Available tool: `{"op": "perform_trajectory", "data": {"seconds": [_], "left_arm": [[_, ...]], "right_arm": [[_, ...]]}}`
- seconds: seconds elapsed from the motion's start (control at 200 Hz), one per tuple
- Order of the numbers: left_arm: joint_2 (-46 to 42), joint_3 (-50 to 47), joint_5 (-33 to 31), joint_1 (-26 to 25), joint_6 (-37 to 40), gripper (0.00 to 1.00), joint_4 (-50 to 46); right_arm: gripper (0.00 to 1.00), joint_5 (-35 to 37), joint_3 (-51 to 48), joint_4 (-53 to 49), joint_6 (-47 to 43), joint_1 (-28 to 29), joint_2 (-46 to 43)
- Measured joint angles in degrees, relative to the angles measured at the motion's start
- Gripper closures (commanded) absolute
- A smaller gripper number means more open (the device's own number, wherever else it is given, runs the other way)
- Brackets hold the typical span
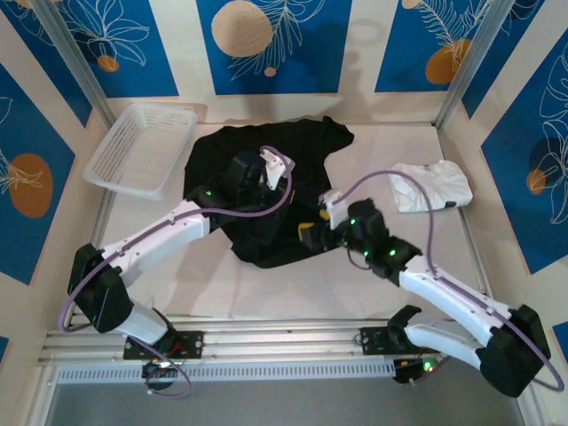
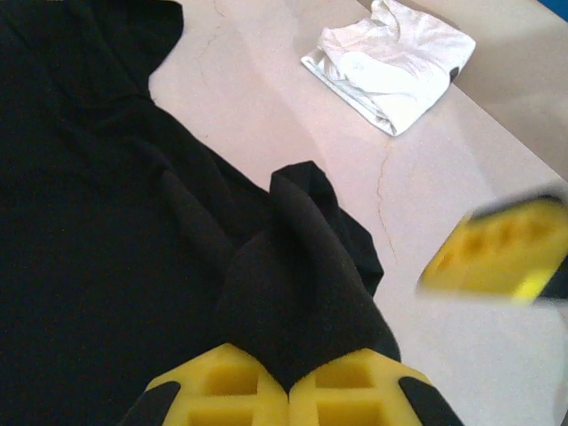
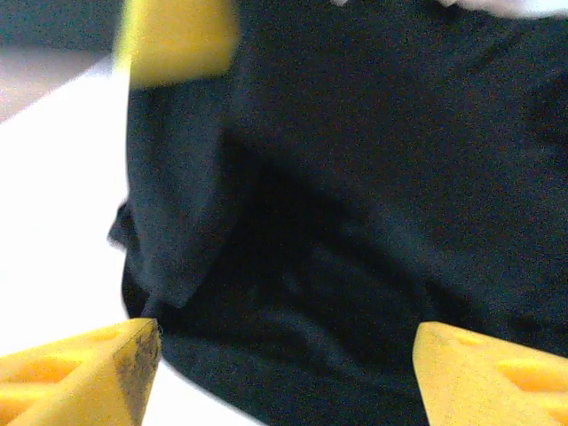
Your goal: Fold the inside-out t-shirt
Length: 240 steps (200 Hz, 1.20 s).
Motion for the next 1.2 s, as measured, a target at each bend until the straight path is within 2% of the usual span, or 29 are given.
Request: {"op": "perform_trajectory", "data": {"seconds": [0.07, 0.19, 0.305, 0.445, 0.785, 1.2], "left_arm": [[0.0, 1.3, 0.0, 0.0, 0.1, 1.00, -1.9], [-0.2, 3.2, 0.7, 0.0, 0.4, 1.00, -4.7], [-1.0, 3.7, 1.9, 0.0, 0.5, 1.00, -6.3], [-2.2, 4.0, 2.6, 0.0, 0.5, 1.00, -8.2], [-2.7, 7.8, 5.8, -0.3, 0.2, 1.00, -12.1], [-4.8, 14.9, 10.4, -7.0, 0.4, 1.00, -14.0]], "right_arm": [[0.32, 1.7, -3.5, 6.5, -1.4, 3.5, 5.7], [0.39, 5.2, -3.8, 16.8, -4.3, 6.5, 17.8], [0.43, 9.0, -3.0, 25.4, -6.2, 6.9, 26.5], [0.46, 13.1, -1.3, 32.1, -8.1, 6.7, 32.3], [0.49, 19.0, 0.7, 40.1, -9.4, 5.4, 37.9], [0.51, 21.6, -0.3, 41.6, -11.3, 5.2, 36.5]]}}
